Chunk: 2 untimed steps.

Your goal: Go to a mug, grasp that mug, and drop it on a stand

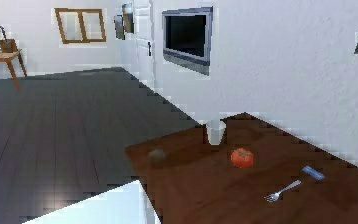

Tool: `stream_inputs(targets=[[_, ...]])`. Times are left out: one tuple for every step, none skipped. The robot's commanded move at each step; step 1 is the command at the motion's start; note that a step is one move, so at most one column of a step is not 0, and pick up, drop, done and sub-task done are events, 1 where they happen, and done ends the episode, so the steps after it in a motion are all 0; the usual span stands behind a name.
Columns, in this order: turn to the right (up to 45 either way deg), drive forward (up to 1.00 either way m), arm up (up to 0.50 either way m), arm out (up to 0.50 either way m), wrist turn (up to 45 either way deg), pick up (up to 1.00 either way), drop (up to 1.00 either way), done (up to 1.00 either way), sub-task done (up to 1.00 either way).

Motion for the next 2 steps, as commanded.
stream_inputs(targets=[[45.0,0.00,0.00,0.00,0.0,0.00,0.00,0.00,0.00],[-6.0,0.00,0.00,0.00,0.0,0.00,0.00,0.00,0.00]])
